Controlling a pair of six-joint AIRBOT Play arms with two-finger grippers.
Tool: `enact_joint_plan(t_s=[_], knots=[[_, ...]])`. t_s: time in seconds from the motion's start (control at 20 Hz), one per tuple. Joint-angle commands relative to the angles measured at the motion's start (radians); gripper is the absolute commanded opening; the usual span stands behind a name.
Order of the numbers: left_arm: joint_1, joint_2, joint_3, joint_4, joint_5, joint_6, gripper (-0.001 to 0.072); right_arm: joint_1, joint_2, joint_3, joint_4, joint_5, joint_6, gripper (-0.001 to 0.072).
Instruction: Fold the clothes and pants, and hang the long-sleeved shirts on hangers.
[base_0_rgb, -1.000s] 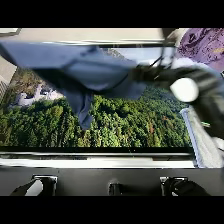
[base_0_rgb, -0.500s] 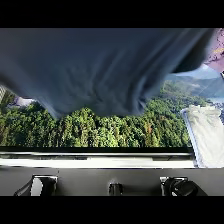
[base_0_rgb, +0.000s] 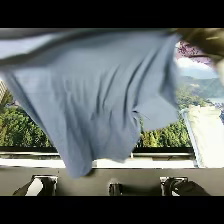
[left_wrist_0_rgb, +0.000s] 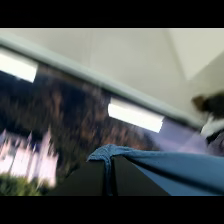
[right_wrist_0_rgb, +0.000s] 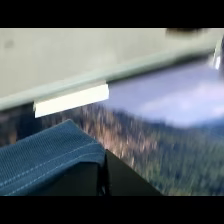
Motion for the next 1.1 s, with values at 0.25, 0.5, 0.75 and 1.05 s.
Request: enact_joint_plan(t_s=[0.25, 0.5, 0.75, 1.05], knots=[[-0.370, -0.611, -0.035, 0.429, 0.111, -0.069, 0.0014, -0.123, -0.575, 0.001, 0.579, -0.242, 0.000, 0.0027], [-0.423, -0.801, -0.035, 0.428, 0.180, -0.077, 0.0015, -0.123, -0.669, 0.001, 0.697, -0.246, -0.013, 0.0077], [-0.429, -0.799, -0.032, 0.429, 0.171, -0.076, 0.0016, -0.160, -0.643, 0.001, 0.867, -0.056, -0.150, 0.0382], [-0.423, -0.735, -0.018, 0.429, 0.148, -0.077, 0.0015, -0.340, -0.471, -0.002, 0.960, 0.399, -0.636, 0.0431]])
